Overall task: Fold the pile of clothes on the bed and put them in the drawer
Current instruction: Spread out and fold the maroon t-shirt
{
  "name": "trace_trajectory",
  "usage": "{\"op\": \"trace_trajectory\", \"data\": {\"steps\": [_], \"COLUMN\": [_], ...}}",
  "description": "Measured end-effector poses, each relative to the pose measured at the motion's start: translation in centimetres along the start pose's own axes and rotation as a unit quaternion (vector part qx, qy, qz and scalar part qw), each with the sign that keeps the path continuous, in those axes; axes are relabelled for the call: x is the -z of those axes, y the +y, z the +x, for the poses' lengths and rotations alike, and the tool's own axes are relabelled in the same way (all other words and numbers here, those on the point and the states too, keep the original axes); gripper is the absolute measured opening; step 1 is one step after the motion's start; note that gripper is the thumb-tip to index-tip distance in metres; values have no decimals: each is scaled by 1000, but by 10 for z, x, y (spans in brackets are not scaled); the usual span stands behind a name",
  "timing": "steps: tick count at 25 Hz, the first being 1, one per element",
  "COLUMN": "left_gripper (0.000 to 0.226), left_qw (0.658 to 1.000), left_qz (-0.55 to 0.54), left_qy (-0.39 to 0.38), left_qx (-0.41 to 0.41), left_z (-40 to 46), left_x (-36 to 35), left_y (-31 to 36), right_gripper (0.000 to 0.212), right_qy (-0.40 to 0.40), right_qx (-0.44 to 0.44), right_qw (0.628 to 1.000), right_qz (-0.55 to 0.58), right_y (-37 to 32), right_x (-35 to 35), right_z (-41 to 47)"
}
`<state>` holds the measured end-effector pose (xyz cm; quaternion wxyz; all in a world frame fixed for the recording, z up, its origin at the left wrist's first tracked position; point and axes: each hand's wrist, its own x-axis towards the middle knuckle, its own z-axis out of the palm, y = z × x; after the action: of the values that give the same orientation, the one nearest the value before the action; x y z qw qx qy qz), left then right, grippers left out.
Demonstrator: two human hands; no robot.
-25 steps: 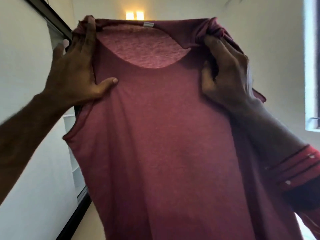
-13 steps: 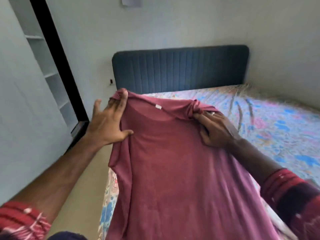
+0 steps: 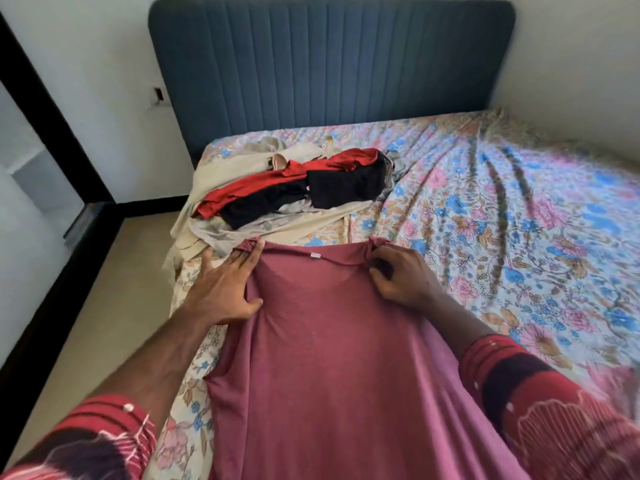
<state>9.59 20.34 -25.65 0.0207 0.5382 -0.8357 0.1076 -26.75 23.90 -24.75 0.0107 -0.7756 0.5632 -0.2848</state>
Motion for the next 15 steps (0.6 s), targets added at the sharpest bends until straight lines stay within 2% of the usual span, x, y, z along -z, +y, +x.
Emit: {"op": "trace_trajectory", "data": {"steps": [4,6,8,10,13,15], "left_gripper": [120,118,112,107,112,93], "left_qw": [1000,999,993,972,918,898], "left_qz": [-4,-3,-29,-159,-341,-390], "left_qy": [-30,-49,-109,-146,-66,28], "left_qx": [6,21,36,90,190,201], "left_z": [44,66,79,80,76,73], "left_x": [-19,-24,-35,-47,-56,-60], "left_y": [-12,-15,-16,-23,-31,-26], "right_gripper": [26,30,52,78,83,70], "right_qy": [-18,-17,-34,-11,65,97], "right_qx": [-69,-105,-198,-314,-386,-382], "right_qw": [997,994,974,934,893,894], "right_qz": [-15,24,104,172,223,211], "right_y": [17,22,32,43,59,61], "right_x": [-16,-29,-40,-48,-50,-41], "right_z": [41,59,75,82,82,71]}}
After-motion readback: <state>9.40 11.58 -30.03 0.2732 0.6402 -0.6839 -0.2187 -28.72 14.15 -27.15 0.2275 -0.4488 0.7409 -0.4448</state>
